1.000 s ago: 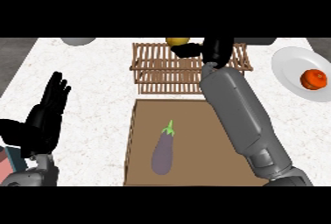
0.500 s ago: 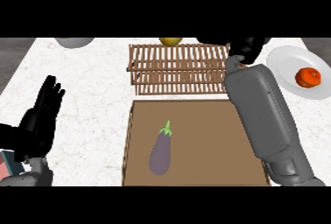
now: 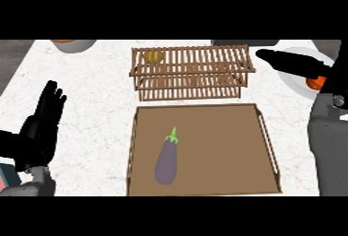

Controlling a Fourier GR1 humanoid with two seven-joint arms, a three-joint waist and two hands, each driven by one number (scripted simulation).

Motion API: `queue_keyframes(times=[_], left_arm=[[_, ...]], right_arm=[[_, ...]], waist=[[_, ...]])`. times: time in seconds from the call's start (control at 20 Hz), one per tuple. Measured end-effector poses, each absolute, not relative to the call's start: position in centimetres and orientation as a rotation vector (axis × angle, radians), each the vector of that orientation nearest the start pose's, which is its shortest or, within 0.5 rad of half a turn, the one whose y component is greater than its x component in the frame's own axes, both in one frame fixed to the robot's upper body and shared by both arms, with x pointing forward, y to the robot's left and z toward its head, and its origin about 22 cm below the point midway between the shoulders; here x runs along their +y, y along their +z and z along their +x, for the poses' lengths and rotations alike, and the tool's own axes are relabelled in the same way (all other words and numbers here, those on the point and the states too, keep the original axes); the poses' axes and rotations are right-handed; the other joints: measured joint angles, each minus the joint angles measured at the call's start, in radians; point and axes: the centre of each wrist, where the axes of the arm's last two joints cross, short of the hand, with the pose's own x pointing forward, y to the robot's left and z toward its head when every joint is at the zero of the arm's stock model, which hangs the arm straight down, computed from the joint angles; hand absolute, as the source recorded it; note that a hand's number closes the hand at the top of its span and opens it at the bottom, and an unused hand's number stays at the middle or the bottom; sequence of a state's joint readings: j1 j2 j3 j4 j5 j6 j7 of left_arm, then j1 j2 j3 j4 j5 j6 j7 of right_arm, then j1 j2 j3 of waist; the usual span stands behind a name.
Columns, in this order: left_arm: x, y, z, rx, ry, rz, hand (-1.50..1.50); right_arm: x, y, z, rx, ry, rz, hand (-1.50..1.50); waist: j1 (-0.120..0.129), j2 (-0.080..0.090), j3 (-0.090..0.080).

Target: Pick the lemon from the tray and place it in the tiered shelf

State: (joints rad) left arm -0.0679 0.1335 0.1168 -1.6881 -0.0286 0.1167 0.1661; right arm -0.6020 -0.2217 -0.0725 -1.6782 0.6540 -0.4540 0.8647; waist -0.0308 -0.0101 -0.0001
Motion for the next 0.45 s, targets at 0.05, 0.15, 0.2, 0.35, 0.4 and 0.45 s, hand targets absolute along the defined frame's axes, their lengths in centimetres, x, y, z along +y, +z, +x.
queue_keyframes(times=[0.05, 0.15, 0.2, 0.35, 0.4, 0.45], left_arm=[[27.4, 5.4, 25.2, -1.595, 0.061, 0.275, 0.0], [27.3, 5.1, 25.2, -1.594, 0.055, 0.27, 0.0], [27.4, 5.1, 25.1, -1.597, 0.056, 0.268, 0.0], [27.0, 5.1, 25.4, -1.598, 0.058, 0.262, 0.0], [26.9, 5.1, 25.5, -1.599, 0.053, 0.262, 0.0], [27.0, 5.5, 25.4, -1.605, 0.053, 0.263, 0.0]], right_arm=[[-22.7, 20.7, 31.6, -1.55, -0.273, -0.834, -1.5], [-24.1, 20.6, 29.5, -1.549, -0.274, -0.824, -1.5], [-25.0, 20.7, 28.5, -1.555, -0.27, -0.817, -1.5], [-27.0, 21.2, 25.7, -1.565, -0.266, -0.801, -1.5], [-27.5, 20.7, 25.0, -1.565, -0.263, -0.797, -1.5], [-28.0, 20.4, 24.5, -1.564, -0.262, -0.793, -1.5]], waist=[[0.003, 0.001, 0.0], [0.007, 0.003, 0.0], [0.009, 0.003, 0.0], [0.014, 0.005, 0.0], [0.016, 0.006, 0.0], [0.018, 0.006, 0.0]])
